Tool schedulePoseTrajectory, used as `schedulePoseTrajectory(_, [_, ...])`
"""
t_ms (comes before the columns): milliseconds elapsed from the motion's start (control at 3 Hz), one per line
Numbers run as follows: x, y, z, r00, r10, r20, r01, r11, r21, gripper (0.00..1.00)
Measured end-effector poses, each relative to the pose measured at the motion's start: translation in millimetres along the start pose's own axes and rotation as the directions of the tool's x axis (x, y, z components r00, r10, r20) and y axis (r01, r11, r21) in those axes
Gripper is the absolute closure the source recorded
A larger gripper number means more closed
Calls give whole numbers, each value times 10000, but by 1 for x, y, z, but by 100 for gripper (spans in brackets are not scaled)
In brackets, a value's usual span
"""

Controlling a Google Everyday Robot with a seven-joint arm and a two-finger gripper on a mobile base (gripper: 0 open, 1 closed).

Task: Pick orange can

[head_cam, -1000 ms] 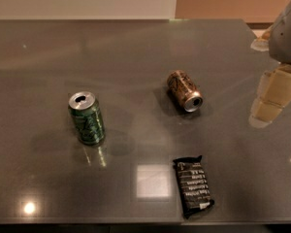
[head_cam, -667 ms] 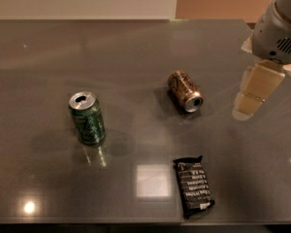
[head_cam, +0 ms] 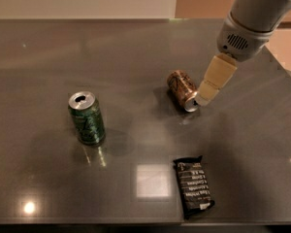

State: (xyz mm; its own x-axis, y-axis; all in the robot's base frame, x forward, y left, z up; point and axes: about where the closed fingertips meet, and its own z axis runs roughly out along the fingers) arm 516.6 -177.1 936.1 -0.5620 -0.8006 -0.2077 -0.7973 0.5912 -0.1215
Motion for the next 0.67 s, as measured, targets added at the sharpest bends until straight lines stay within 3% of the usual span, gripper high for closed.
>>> schedulePoseTrajectory(333, [-17,-9,19,9877,1559,-76,-1558,9876,180,0])
schedulePoseTrajectory(667, [-31,-10,36,9552,2960,-73,-2958,9550,214,0])
